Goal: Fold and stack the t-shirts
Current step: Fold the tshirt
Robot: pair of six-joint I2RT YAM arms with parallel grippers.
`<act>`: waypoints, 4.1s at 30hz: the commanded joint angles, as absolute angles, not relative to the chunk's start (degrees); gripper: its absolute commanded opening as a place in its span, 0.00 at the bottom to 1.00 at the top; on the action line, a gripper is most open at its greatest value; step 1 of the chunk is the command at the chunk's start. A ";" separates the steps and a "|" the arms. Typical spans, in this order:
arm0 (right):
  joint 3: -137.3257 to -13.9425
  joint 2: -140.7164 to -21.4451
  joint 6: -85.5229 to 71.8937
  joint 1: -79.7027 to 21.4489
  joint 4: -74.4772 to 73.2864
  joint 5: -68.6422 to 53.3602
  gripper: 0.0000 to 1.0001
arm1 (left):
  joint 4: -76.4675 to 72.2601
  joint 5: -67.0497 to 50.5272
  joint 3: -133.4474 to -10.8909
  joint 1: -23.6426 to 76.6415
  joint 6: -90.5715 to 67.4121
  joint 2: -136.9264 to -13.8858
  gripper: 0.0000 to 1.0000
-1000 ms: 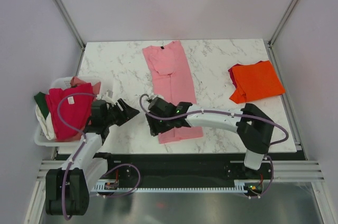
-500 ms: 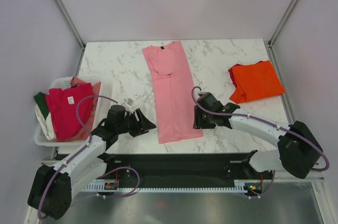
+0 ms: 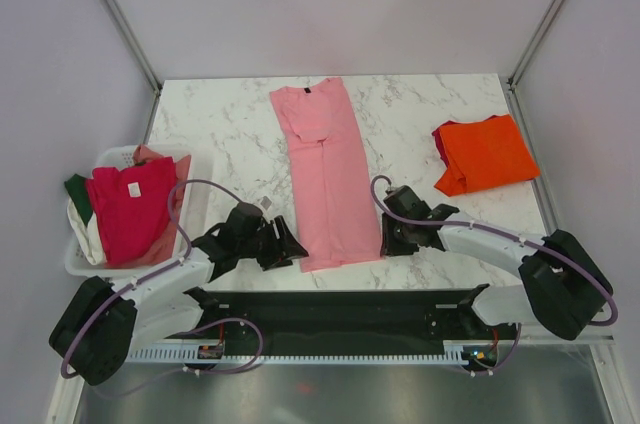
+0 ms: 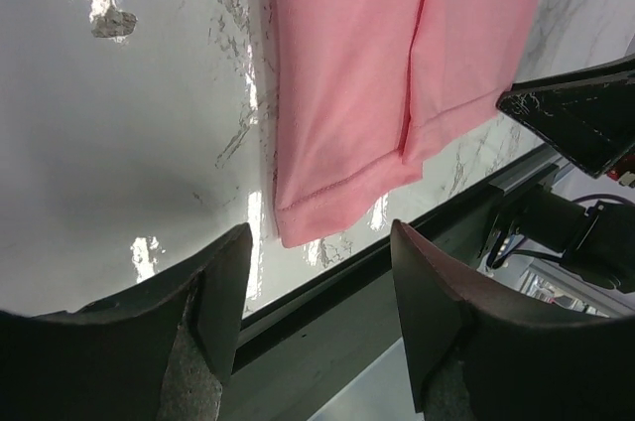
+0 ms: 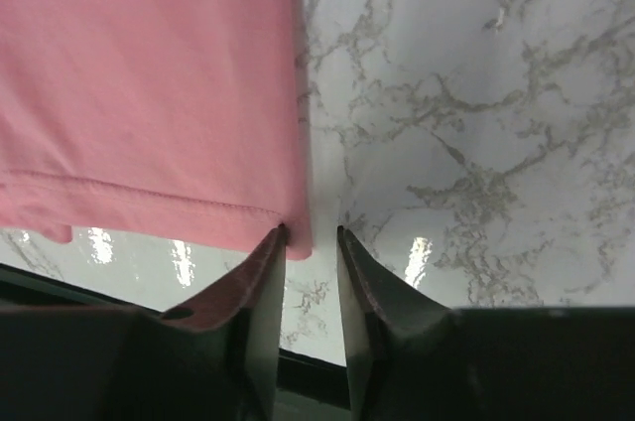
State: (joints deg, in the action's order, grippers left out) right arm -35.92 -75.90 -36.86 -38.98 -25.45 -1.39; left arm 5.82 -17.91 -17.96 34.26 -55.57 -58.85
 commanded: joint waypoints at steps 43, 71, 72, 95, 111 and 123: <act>-28.65 -72.16 -38.41 -41.22 -16.96 -8.79 0.13 | 4.31 -12.75 -16.88 41.75 -64.42 -65.57 0.09; -52.01 -77.67 -29.97 -31.73 -25.66 -5.97 0.00 | 8.35 -20.56 -32.51 28.40 -61.18 -65.98 0.02; -53.16 -78.74 -29.62 -31.12 -25.40 -6.15 0.00 | 8.26 -20.83 -34.69 27.08 -60.21 -67.22 0.02; -92.08 -115.38 -27.07 -21.97 -27.59 -10.73 0.00 | 5.80 -22.59 -59.76 14.77 -55.98 -97.98 0.02; -99.78 -120.17 -26.72 -20.21 -23.74 -9.75 0.73 | 4.74 -25.50 -68.84 10.81 -51.60 -106.45 0.68; -67.95 -100.73 -24.96 -20.21 -17.93 -15.73 0.63 | 6.94 -22.77 -48.52 14.24 -47.99 -88.78 0.65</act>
